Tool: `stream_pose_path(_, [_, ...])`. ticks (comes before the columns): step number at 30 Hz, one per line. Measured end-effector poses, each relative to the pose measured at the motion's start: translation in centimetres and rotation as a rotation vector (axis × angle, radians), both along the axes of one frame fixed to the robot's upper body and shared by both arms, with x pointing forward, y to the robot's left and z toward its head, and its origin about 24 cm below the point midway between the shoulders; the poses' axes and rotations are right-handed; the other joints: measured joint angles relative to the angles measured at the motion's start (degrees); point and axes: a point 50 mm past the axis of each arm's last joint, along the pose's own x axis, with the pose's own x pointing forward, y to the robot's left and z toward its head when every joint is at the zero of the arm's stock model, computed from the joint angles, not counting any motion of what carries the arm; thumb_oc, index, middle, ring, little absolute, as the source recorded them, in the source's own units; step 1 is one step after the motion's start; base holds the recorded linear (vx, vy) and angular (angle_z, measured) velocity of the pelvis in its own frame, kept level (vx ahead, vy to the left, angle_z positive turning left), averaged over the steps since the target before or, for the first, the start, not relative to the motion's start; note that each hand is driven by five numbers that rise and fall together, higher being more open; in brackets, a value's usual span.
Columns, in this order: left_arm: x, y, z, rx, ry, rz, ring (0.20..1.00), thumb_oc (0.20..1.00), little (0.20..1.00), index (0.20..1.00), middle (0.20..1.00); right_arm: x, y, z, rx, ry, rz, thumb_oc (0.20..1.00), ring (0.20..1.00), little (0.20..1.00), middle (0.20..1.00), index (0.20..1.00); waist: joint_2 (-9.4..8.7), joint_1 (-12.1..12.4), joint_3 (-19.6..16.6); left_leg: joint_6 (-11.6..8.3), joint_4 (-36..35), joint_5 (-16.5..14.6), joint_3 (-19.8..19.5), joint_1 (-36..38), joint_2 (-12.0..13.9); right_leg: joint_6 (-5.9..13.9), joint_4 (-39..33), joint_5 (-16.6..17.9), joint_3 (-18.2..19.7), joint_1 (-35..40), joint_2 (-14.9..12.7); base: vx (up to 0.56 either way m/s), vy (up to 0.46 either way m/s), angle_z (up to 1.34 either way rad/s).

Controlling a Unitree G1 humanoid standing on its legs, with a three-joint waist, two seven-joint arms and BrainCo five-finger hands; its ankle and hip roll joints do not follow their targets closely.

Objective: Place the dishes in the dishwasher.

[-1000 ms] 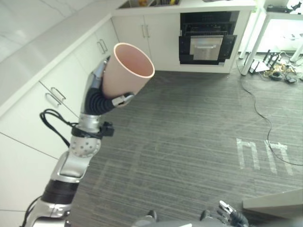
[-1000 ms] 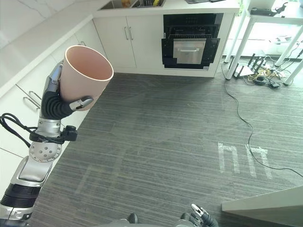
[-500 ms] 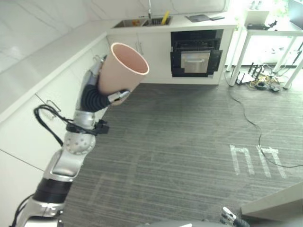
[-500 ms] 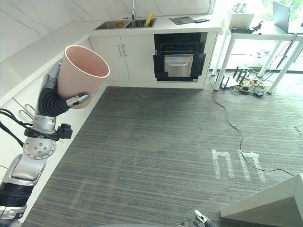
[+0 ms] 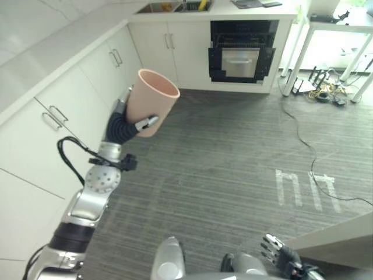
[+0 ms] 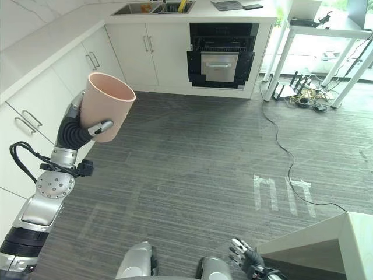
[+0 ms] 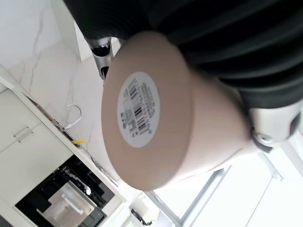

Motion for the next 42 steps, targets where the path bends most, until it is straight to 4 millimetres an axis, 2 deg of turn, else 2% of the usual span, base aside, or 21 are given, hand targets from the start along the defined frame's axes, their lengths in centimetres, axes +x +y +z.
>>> stream_pose_path(4, [0.5,-1.5,-0.9,-0.054,0.009,-0.043,0.200,0.200,0.200,0.200,0.200,0.8,0.0,0.4,-0.021,-0.036,0.025,1.000,1.000,1.000,1.000,1.000,0.66,-0.7,3.4,0.99,-2.0,2.3,5.4,-0.7,4.1,-1.36,2.2,-2.4,2.1,4.6,0.6,0.41,0.428,-0.40])
stream_pose_path(8, [0.4,-1.9,-0.7,0.011,0.005,-0.079,0.200,0.200,0.200,0.200,0.200,0.0,0.0,0.0,-0.048,0.005,-0.025,1.000,1.000,1.000,1.000,1.000,-0.43,-0.3,3.2,4.95,3.4,2.1,1.5,0.7,-6.3,-0.44,1.9,-7.0,4.6,11.4,-1.2,0.47,0.321,-0.37])
stream_pose_path(10, [0.5,-2.2,-0.9,0.057,0.037,-0.120,0.200,0.200,0.200,0.200,0.200,-1.5,2.1,-0.7,-0.001,0.008,-0.082,1.000,1.000,1.000,1.000,1.000,-3.55,1.5,1.4,13.91,7.6,-2.1,3.2,4.1,-10.0,6.39,26.6,-8.5,3.6,5.8,-6.6,0.37,0.300,0.08])
stream_pose_path(13, [0.4,-1.4,-0.3,0.148,0.053,-0.116,0.200,0.200,0.200,0.200,0.200,-1.5,4.1,-0.9,0.037,-0.013,-0.129,1.000,1.000,1.000,1.000,1.000,-5.52,0.2,0.1,15.68,5.3,-3.8,2.1,8.3,-13.5,13.18,47.3,4.2,4.6,-5.7,-13.0,0.21,0.087,0.31])
stream_pose_path(15, [0.4,-0.6,0.3,0.194,0.051,-0.102,0.200,0.200,0.200,0.200,0.200,0.2,4.1,-0.3,0.044,-0.074,-0.137,1.000,1.000,1.000,1.000,1.000,-3.83,-0.4,0.1,15.65,-0.5,-3.3,1.7,12.9,-13.5,11.33,43.8,1.4,4.0,-11.3,-11.9,0.26,-0.010,0.09])
stream_pose_path(18, [0.6,-1.1,-0.2,0.210,0.074,-0.118,0.200,0.200,0.200,0.200,0.200,1.3,3.8,0.3,0.026,-0.116,-0.107,1.000,1.000,1.000,1.000,1.000,-1.36,-3.4,0.3,14.72,-7.2,-3.3,0.8,21.7,-13.0,6.16,13.1,1.2,-2.9,-13.8,-9.6,0.41,-0.180,0.17])
stream_pose_path(20, [0.7,-1.3,-0.2,0.205,0.068,-0.121,0.200,0.200,0.200,0.200,0.200,0.9,3.1,0.3,0.027,-0.109,-0.112,1.000,1.000,1.000,1.000,1.000,-1.38,-5.6,0.2,9.99,-6.7,-7.7,0.8,23.4,-13.3,8.63,-1.8,7.1,-3.2,-15.0,-10.2,0.53,-0.223,0.34])
stream_pose_path(21, [0.7,-0.8,-0.6,0.185,0.077,-0.093,0.200,0.200,0.200,0.200,0.200,0.2,2.3,0.1,0.023,-0.111,-0.165,1.000,1.000,1.000,1.000,1.000,-3.77,-6.3,0.1,12.58,-6.8,-10.5,2.2,27.4,-15.7,10.49,-6.3,15.1,-1.4,-19.3,-14.5,0.89,-0.343,0.20])
stream_pose_path(23, [0.4,-0.4,-1.3,0.177,0.105,-0.079,0.200,0.200,0.200,0.200,0.200,0.0,2.0,-0.2,0.029,-0.086,-0.207,1.000,1.000,1.000,1.000,1.000,-2.62,-6.6,-0.4,7.97,-6.5,-16.2,1.8,34.7,-11.6,10.39,-3.8,15.2,-1.1,-17.8,-13.9,0.99,-0.420,0.10])
stream_pose_path(25, [-0.6,-1.3,-3.3,0.136,0.159,-0.116,0.200,0.200,0.200,0.200,0.200,-0.8,1.2,-0.4,0.006,-0.045,-0.203,1.000,1.000,1.000,1.000,1.000,-0.90,-7.4,-1.5,5.22,7.1,-18.5,-2.3,36.3,-3.4,0.63,17.9,6.3,2.9,-18.4,-7.3,0.73,-0.382,0.42])
stream_pose_path(26, [-1.2,-2.0,-2.7,0.130,0.130,-0.141,0.200,0.200,0.200,0.200,0.200,0.1,0.6,0.1,-0.021,-0.063,-0.164,1.000,1.000,1.000,1.000,1.000,-0.61,-5.3,-2.3,5.07,15.7,-11.4,-6.5,32.3,-1.8,-1.96,19.8,1.0,1.7,-17.5,-5.6,0.63,-0.431,0.15])
stream_pose_path(28, [-1.7,-3.0,-1.0,0.129,0.054,-0.183,0.200,0.200,0.200,0.200,0.200,2.0,-0.6,1.2,-0.056,-0.122,-0.136,1.000,1.000,1.000,1.000,1.000,-0.27,-5.4,-2.8,0.41,36.9,1.3,-12.4,20.2,-3.3,-7.35,18.3,-3.7,1.6,-14.0,-2.5,0.47,-0.397,-0.20])
stream_pose_path(31, [-1.3,-2.6,0.2,0.164,0.018,-0.179,0.200,0.200,0.200,0.200,0.200,0.5,-0.8,0.5,-0.035,-0.084,-0.205,1.000,1.000,1.000,1.000,1.000,-4.59,-3.4,-2.6,5.58,72.0,3.7,-3.8,-6.5,-6.5,-8.44,11.2,-5.7,2.3,-4.0,0.1,0.41,-0.056,-0.21])
stream_pose_path(32, [-1.0,-1.8,-0.1,0.183,0.048,-0.160,0.200,0.200,0.200,0.200,0.200,-0.4,-0.1,-0.2,-0.014,-0.046,-0.216,1.000,1.000,1.000,1.000,1.000,-7.13,-2.4,-1.7,10.44,64.2,-1.3,-0.2,-10.9,-9.0,-7.07,4.6,-4.6,3.2,2.3,0.7,0.54,0.215,-0.90])
stream_pose_path(33, [-0.4,-0.3,-1.3,0.183,0.117,-0.107,0.200,0.200,0.200,0.200,0.200,-0.7,0.1,-0.4,-0.005,-0.031,-0.186,1.000,1.000,1.000,1.000,1.000,-5.01,-0.7,-1.5,15.21,30.2,-2.5,1.8,-9.9,-12.8,-0.46,3.7,-0.6,2.8,7.7,4.6,0.52,0.249,-1.01])
stream_pose_path(35, [-0.1,0.4,-1.2,0.174,0.129,-0.077,0.200,0.200,0.200,0.200,0.200,-0.6,0.2,-0.1,-0.016,-0.049,-0.126,1.000,1.000,1.000,1.000,1.000,1.80,-2.2,-1.7,25.00,2.2,13.8,-0.4,-3.2,-12.4,2.85,22.6,-7.9,2.5,4.0,8.9,0.32,0.193,-1.41])
stream_pose_path(36, [-0.4,1.2,-1.4,0.162,0.128,-0.044,0.200,0.200,0.200,0.200,0.200,0.1,0.3,0.0,-0.030,-0.049,-0.097,1.000,1.000,1.000,1.000,1.000,2.05,-0.7,-1.8,14.69,-0.1,12.6,-1.1,-0.1,-11.5,3.24,30.6,-14.8,4.9,0.0,4.9,0.29,0.200,-1.37])
stream_pose_path(37, [0.0,1.1,-1.7,0.122,0.134,-0.033,0.200,0.200,0.200,0.200,0.200,0.6,0.3,0.2,-0.026,-0.073,-0.093,1.000,1.000,1.000,1.000,1.000,-0.92,-2.5,-2.7,18.63,-0.6,15.4,-4.0,-1.7,-14.1,2.74,34.4,-16.9,10.3,-5.1,1.4,0.34,0.255,-1.38])
stream_pose_path(39, [0.0,-0.8,-3.2,0.103,0.171,-0.094,0.200,0.200,0.200,0.200,0.200,-0.3,0.2,-0.1,-0.027,-0.038,-0.120,1.000,1.000,1.000,1.000,1.000,-1.63,-2.2,-2.5,14.52,3.9,11.8,-4.0,-5.5,-16.1,-0.44,15.8,-15.7,9.5,2.5,0.1,0.32,0.330,-0.33])
stream_pose_path(41, [-0.5,-1.6,-2.1,0.100,0.106,-0.114,0.200,0.200,0.200,0.200,0.200,-3.7,1.4,-1.2,0.012,0.048,-0.139,1.000,1.000,1.000,1.000,1.000,0.85,-4.2,-2.7,24.31,-2.6,12.1,-0.8,3.9,-14.0,3.31,26.7,-10.9,7.4,0.4,1.4,0.31,0.386,0.39])
stream_pose_path(42, [-0.4,-1.3,-1.4,0.053,0.065,-0.087,0.200,0.200,0.200,0.200,0.200,-2.4,1.0,-0.8,0.004,0.023,-0.132,1.000,1.000,1.000,1.000,1.000,1.33,-3.4,-2.2,24.26,-5.1,12.1,-1.8,4.6,-13.3,2.96,28.9,-13.2,8.6,-4.9,-2.3,0.32,0.415,0.22])
